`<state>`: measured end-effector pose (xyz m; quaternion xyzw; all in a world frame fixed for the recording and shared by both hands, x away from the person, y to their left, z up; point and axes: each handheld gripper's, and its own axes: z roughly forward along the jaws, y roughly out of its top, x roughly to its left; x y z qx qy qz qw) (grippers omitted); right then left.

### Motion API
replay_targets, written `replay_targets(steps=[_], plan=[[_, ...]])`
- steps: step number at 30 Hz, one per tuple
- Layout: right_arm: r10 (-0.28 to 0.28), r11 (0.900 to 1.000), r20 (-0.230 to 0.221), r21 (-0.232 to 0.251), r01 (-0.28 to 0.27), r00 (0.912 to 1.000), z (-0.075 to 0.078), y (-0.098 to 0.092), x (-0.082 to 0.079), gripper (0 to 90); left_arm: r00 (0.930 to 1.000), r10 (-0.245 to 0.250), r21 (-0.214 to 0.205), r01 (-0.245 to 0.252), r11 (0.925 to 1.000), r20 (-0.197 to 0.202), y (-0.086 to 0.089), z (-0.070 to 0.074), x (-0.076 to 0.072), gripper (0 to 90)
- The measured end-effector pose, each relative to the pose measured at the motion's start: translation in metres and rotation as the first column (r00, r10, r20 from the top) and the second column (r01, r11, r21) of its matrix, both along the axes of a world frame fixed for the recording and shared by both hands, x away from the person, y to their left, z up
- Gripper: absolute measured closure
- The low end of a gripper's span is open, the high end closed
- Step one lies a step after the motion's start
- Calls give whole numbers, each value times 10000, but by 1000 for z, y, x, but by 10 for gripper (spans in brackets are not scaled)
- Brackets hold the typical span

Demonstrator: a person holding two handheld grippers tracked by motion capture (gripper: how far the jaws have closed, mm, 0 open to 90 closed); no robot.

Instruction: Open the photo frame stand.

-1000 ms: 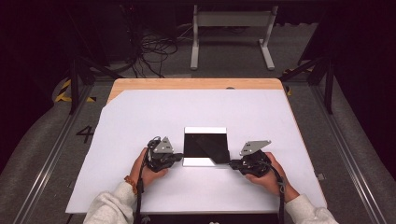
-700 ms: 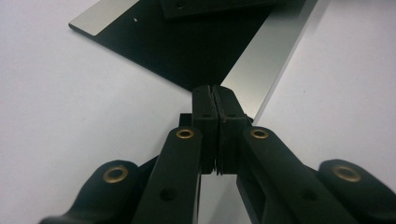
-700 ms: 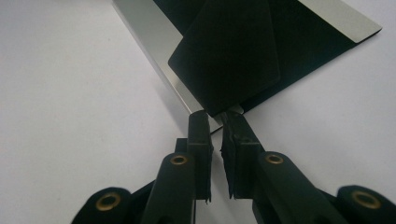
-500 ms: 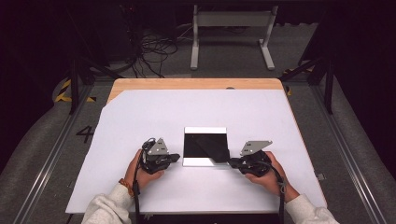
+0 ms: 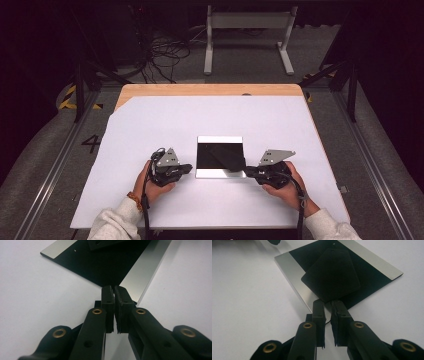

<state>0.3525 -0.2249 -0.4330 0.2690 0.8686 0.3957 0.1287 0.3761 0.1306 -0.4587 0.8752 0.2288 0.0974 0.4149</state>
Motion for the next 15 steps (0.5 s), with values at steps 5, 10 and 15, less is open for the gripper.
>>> replay_targets(steps=[5, 10, 15], plan=[[-58, 9998, 180, 185, 54, 9998, 2, 0, -1, 814, 10000, -53, 29, 54, 10000, -38, -2, -1, 1, 861], [-87, 9992, 403, 388, 72, 9991, 5, 1, -1, 810, 10000, -51, 31, 51, 10000, -72, -1, 0, 0, 862], [-87, 9991, 568, 424, 63, 9983, 6, 3, -1, 809, 10000, -59, 73, 60, 10000, -69, -1, 0, 1, 864]])
